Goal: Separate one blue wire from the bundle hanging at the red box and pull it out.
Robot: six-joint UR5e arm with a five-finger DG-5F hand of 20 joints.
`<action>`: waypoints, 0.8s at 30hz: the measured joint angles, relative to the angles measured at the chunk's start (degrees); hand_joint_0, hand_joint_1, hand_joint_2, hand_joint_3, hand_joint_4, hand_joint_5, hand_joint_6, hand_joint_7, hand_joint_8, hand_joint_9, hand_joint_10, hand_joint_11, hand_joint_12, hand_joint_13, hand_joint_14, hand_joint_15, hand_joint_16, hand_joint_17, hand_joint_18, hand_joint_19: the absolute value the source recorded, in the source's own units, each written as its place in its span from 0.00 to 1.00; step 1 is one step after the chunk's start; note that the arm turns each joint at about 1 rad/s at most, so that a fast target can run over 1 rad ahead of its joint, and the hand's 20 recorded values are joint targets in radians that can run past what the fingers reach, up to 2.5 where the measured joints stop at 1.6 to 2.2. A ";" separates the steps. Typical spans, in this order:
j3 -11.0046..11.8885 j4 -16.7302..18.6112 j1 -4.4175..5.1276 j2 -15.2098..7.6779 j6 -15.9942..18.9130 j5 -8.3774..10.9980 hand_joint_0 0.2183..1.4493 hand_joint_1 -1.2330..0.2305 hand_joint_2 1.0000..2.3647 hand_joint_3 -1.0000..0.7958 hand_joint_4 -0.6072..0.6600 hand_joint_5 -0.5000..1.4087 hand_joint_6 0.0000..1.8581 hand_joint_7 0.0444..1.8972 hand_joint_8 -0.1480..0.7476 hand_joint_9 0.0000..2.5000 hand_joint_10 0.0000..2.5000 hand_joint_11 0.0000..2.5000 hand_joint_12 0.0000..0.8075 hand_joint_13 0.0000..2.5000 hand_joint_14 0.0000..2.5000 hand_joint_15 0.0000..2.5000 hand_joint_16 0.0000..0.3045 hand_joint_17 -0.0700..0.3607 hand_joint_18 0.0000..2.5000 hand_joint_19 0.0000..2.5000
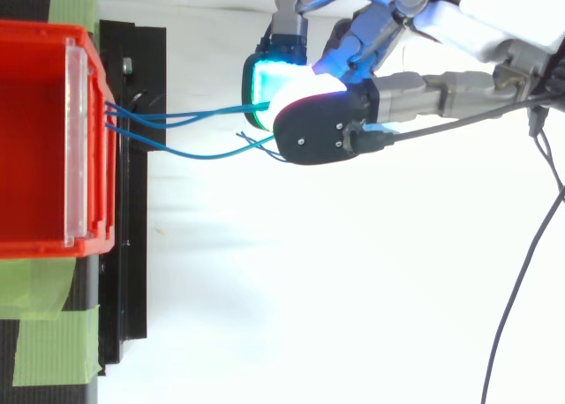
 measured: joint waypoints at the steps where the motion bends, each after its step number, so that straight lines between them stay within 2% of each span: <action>1: 0.00 0.00 0.00 0.00 0.00 -0.01 0.32 0.39 0.02 0.47 0.61 0.15 0.47 0.56 0.59 0.47 0.01 0.49 0.40 0.56 0.08 0.67 0.17 0.43 0.31 0.34; 6: 0.00 0.02 0.00 0.00 0.00 -0.02 0.32 0.40 0.02 0.53 0.60 0.15 0.47 0.56 0.59 0.46 0.01 0.49 0.41 0.56 0.09 0.66 0.17 0.43 0.31 0.35; 12: 0.00 0.01 0.00 0.00 0.00 -0.03 0.34 0.34 0.02 0.56 0.63 0.14 0.46 0.57 0.57 0.43 0.01 0.48 0.40 0.54 0.07 0.68 0.17 0.44 0.30 0.35; 24: 0.01 0.07 0.01 0.00 0.00 -0.11 0.40 0.24 0.02 0.48 0.60 0.13 0.46 0.56 0.54 0.38 0.01 0.47 0.40 0.51 0.02 0.70 0.17 0.43 0.27 0.33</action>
